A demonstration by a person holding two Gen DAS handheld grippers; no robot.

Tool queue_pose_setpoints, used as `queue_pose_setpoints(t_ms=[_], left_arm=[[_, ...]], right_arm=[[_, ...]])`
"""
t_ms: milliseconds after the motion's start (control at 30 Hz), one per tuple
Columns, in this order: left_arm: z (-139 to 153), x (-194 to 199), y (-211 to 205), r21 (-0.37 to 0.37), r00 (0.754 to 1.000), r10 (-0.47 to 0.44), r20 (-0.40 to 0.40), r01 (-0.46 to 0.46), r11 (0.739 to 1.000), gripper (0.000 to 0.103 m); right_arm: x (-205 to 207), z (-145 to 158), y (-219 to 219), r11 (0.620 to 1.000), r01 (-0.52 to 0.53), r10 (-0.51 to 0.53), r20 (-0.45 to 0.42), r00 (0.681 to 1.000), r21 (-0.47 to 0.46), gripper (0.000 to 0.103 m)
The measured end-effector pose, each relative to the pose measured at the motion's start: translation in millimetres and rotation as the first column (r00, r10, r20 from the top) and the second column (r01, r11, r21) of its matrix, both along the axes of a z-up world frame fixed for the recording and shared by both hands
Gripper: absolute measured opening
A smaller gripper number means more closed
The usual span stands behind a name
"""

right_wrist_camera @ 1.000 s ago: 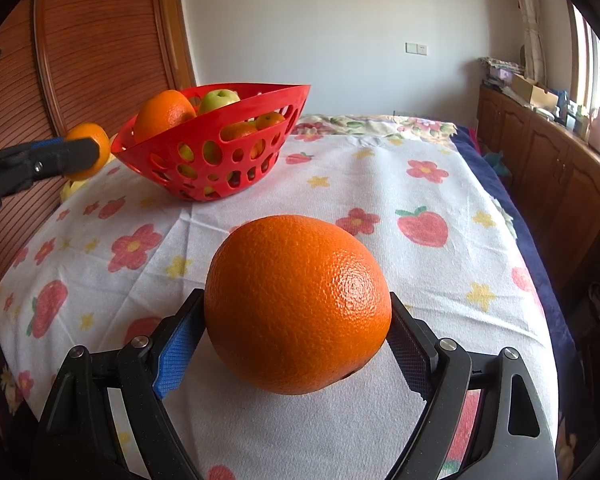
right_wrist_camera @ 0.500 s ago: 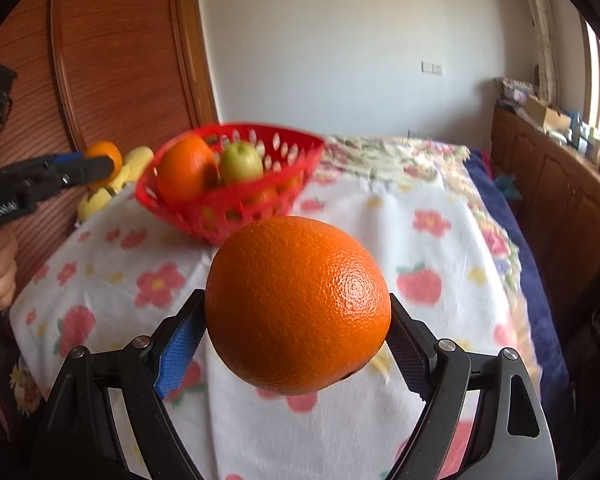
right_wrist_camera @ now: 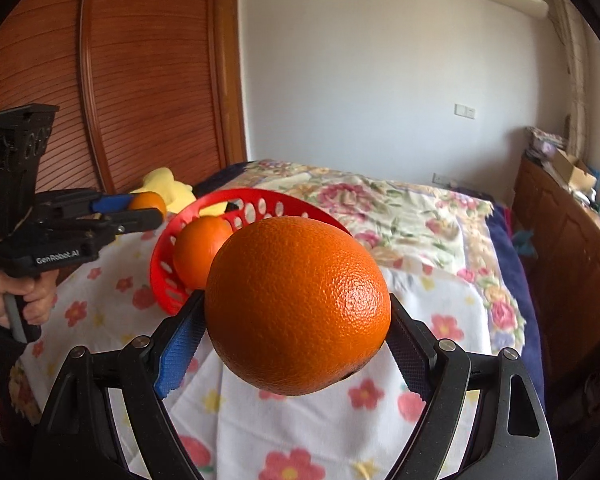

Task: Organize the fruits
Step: 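Carry the mandarin with left tool while right tool carries orange over basket, then lower and release the mandarin with left tool while right tool releases orange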

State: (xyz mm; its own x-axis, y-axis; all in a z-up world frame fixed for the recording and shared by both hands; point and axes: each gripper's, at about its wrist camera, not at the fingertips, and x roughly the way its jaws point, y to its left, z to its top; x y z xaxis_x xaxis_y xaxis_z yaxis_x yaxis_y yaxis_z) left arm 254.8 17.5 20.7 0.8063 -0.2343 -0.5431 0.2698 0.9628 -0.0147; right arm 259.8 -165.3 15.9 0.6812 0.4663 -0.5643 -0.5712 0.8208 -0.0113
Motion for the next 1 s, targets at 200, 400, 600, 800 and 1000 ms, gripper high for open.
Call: queue_pose_setpoints(t_ms=[200, 400, 600, 800, 1000], left_arm=[[-1, 22, 7, 0.004, 1.000, -0.002, -0.006, 0.002, 1.000, 0.033], [-5, 42, 15, -0.012, 1.000, 0.009, -0.020, -0.009, 1.000, 0.033], [-11, 59, 18, -0.007, 0.999, 0.015, -0.035, -0.015, 1.000, 0.033], [-17, 70, 20, -0.001, 0.999, 0.018, -0.051, -0.018, 1.000, 0.033], [-22, 76, 20, 0.000, 0.998, 0.023, -0.064, -0.023, 1.000, 0.033]], right_arm=[[35, 0, 24, 0.999, -0.038, 0.038, -0.017, 0.999, 0.001, 0.087], [72, -3, 43, 0.998, -0.064, 0.063, -0.047, 0.997, -0.014, 0.087], [102, -8, 64, 0.994, -0.100, 0.095, -0.084, 0.992, -0.054, 0.087], [124, -15, 82, 0.986, -0.131, 0.118, -0.124, 0.985, -0.103, 0.087], [137, -26, 96, 0.976, -0.156, 0.131, -0.160, 0.978, -0.152, 0.087]])
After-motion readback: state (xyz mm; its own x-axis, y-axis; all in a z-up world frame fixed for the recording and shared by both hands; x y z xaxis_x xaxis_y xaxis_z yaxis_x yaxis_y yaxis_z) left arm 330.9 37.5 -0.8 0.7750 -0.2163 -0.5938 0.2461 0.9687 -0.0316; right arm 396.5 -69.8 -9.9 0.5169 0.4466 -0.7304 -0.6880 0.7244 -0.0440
